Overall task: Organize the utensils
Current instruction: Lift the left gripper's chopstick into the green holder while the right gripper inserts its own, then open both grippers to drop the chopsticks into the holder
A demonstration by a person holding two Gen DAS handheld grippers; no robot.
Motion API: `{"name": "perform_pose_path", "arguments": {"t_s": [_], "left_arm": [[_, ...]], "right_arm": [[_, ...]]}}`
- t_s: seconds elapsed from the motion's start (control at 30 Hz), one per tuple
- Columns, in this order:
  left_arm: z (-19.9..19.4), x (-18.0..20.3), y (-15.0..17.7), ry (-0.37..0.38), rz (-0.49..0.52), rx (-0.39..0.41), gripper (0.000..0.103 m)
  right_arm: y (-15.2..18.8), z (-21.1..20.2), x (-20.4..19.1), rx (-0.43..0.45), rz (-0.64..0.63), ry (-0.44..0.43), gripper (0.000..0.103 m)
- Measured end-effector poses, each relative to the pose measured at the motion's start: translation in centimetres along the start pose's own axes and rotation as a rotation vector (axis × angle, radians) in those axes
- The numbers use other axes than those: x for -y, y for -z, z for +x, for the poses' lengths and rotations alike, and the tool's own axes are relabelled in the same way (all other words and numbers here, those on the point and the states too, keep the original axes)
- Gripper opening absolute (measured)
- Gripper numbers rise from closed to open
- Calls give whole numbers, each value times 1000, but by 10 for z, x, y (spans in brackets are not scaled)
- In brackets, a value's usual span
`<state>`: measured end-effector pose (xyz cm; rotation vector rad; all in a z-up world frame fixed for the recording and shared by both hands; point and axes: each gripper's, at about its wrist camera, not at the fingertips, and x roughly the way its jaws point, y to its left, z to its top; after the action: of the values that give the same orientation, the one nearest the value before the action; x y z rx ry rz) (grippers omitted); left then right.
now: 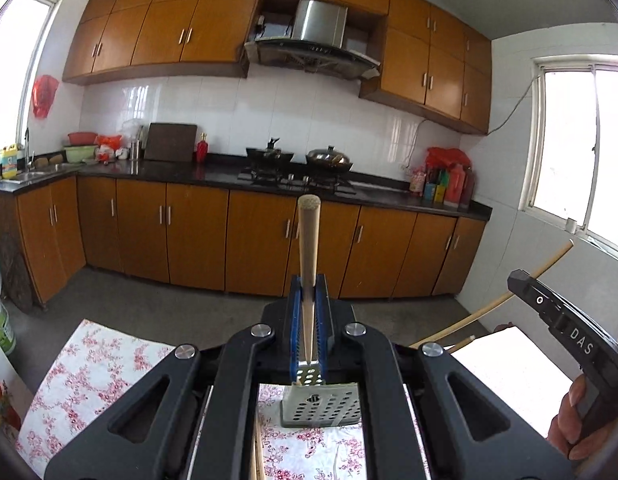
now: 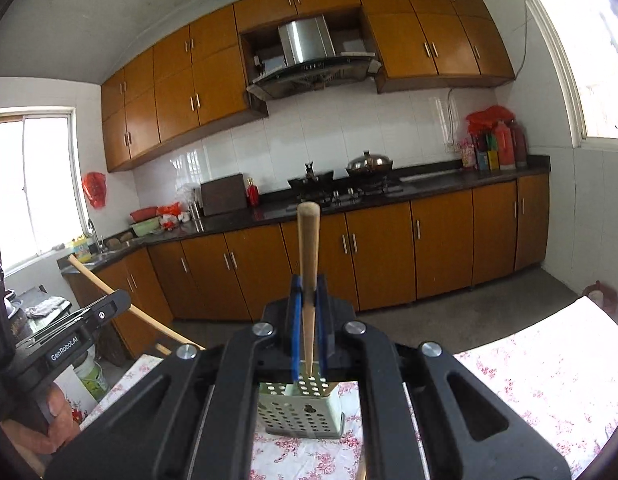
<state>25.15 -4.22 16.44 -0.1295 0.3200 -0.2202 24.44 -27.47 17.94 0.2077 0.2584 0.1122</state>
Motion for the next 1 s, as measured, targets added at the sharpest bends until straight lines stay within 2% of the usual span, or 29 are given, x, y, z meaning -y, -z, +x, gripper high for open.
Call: {"name": "perform_pose_path", "arguments": {"t_s": [0.17, 0.33, 0.47, 0.6, 0.67, 0.73, 0.9, 1.0], "left_arm": [[22, -6, 16, 15, -15, -70, 7], [34, -7, 23, 35, -10, -124, 7], [34, -10, 24, 32, -23, -136, 8], [28, -11, 20, 34, -37, -131, 9], [24, -11, 16, 30, -42, -119, 12], [16, -13, 13, 24, -50, -99, 27], [-1, -18, 8, 13, -77, -65, 28], [-17, -25, 11, 12, -75, -46, 28]], "right_arm": [[12, 31, 0, -79, 17, -4, 7], [23, 49, 1, -118, 17, -1, 8], [29, 50, 2, -124, 31, 7, 13], [27, 38, 4, -91, 31, 20, 19], [26, 26, 7, -66, 32, 29, 20], [26, 14, 10, -45, 33, 44, 21], [37, -21, 26, -21, 44, 101, 21], [56, -37, 42, -56, 58, 138, 21]]}}
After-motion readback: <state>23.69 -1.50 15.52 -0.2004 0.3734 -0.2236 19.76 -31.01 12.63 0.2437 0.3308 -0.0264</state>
